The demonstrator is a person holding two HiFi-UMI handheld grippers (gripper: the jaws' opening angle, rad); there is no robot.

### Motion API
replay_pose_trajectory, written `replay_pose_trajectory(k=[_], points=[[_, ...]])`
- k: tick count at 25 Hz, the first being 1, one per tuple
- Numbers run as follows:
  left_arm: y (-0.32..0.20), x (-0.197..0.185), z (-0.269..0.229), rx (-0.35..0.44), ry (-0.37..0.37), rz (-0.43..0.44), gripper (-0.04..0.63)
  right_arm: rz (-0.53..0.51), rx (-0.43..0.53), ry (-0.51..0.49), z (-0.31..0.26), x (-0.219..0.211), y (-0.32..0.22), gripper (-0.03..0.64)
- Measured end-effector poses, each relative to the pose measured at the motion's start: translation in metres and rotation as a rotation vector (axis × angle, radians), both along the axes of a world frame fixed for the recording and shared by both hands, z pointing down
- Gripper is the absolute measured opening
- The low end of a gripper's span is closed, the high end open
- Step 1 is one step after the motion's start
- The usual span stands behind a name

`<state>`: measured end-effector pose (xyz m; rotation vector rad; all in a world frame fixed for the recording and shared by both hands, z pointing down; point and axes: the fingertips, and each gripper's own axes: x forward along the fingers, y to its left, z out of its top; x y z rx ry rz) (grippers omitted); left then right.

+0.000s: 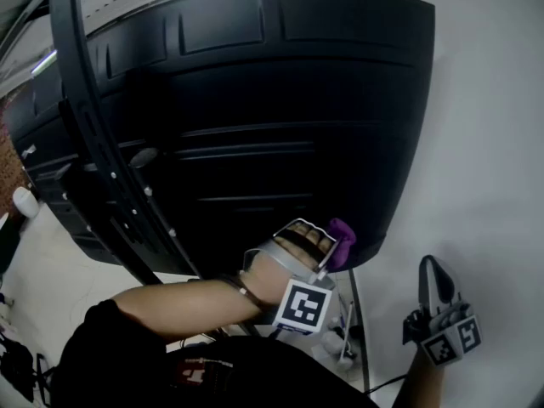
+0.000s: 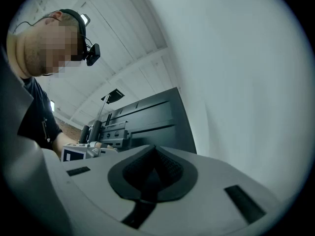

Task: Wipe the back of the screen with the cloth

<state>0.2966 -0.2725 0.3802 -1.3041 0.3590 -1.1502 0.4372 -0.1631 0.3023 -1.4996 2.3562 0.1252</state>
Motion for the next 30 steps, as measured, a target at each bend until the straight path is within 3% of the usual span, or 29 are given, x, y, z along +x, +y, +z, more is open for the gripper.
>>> replay_pose_trajectory(k=[4, 8, 14, 21, 25, 30], points=[[-0.016, -0.059, 0.015, -0.043, 0.087, -0.130, 0.158, -0.039, -0.013, 0.009, 0.002, -0.013, -0.009, 0.006], [-0.046, -0.111, 0.008, -0.038, 0.142, -0.285, 0.158, -0.067, -0.024, 0.024, 0.003, -0.025, -0.023, 0.006], [-0.061, -0.121, -0.002, -0.069, 0.234, -0.363, 0.158, -0.102, -0.036, 0.045, 0.002, -0.044, -0.038, 0.006], [-0.078, -0.096, -0.010, 0.019, 0.276, -0.312, 0.158, -0.101, -0.048, 0.045, 0.006, -0.047, -0.034, 0.006], [-0.070, -0.088, -0.012, 0.011, 0.329, -0.256, 0.158, -0.085, -0.058, 0.042, 0.011, -0.040, -0.028, 0.006], [-0.069, -0.059, -0.008, 0.002, 0.296, -0.200, 0.158, -0.071, -0.064, 0.038, 0.014, -0.039, -0.030, 0.006]])
